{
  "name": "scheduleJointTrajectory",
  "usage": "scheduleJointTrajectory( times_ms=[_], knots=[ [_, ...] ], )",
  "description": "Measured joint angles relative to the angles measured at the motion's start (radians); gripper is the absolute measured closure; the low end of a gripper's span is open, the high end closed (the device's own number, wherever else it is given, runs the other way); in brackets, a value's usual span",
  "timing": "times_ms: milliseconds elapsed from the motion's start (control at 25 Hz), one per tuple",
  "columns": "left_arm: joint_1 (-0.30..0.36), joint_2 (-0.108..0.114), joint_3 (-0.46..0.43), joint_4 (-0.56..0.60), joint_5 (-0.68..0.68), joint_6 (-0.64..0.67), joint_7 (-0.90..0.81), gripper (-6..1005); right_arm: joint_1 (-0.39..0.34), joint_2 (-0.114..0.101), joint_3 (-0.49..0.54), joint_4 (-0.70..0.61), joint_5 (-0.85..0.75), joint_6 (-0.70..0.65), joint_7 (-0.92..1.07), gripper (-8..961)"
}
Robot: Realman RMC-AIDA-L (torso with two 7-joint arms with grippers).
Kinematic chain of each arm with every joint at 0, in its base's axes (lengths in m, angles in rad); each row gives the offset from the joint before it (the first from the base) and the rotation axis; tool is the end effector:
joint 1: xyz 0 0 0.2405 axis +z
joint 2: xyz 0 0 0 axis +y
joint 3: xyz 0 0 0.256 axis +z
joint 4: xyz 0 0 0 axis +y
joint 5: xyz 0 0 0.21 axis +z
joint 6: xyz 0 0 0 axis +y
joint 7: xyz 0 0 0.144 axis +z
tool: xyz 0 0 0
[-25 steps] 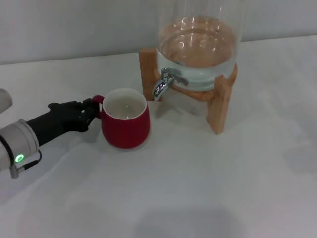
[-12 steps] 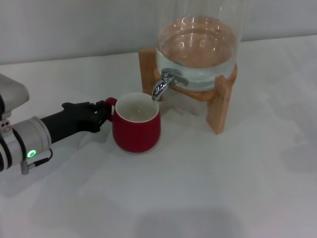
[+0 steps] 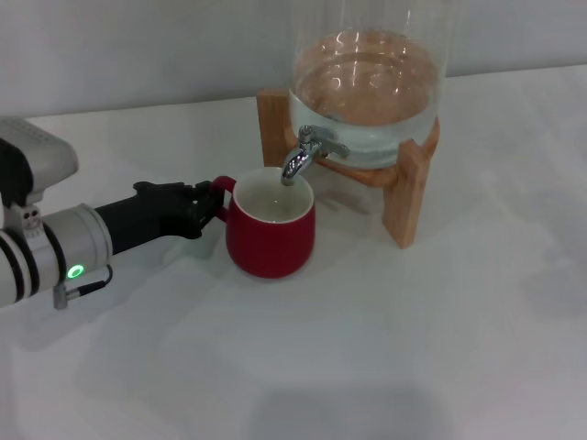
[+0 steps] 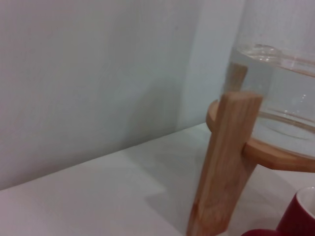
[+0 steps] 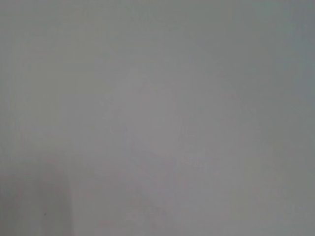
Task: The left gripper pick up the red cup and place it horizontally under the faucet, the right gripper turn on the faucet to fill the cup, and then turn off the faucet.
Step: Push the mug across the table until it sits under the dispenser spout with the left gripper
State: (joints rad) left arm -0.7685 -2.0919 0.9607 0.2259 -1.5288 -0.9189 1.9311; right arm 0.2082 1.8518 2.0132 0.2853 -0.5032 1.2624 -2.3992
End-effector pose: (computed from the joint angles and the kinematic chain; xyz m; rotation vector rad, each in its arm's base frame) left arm -0.2393 0.3931 -0.0823 -2.4935 -0.7429 -0.5173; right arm 0.4024 0.2865 0.1307 -1.5739 0.5933 0.8011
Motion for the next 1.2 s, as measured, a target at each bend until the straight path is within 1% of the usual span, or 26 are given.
scheduleJointTrajectory(
  times_ms=[80, 200, 400, 920, 1200],
  knots=[
    [-0.004, 0.0, 0.006, -0.001, 0.0, 0.0, -0.002, 844, 0.0, 0.001, 0.001, 0.0, 0.0, 0.0, 0.0, 232],
    [-0.017, -0.001, 0.058, -0.006, -0.004, 0.015, -0.034, 845, 0.0, 0.001, 0.002, 0.0, 0.0, 0.0, 0.0, 232],
    [-0.02, -0.001, 0.096, 0.001, -0.007, 0.026, -0.062, 845, 0.001, 0.001, 0.004, 0.0, 0.0, 0.0, 0.0, 232],
    [-0.013, 0.0, 0.096, 0.003, -0.008, 0.021, -0.063, 851, -0.003, 0.001, 0.006, 0.0, 0.001, 0.0, 0.0, 231],
    [-0.012, 0.0, 0.096, 0.006, -0.008, 0.013, -0.075, 817, -0.007, 0.002, 0.005, 0.0, 0.003, 0.0, 0.0, 231]
  ],
)
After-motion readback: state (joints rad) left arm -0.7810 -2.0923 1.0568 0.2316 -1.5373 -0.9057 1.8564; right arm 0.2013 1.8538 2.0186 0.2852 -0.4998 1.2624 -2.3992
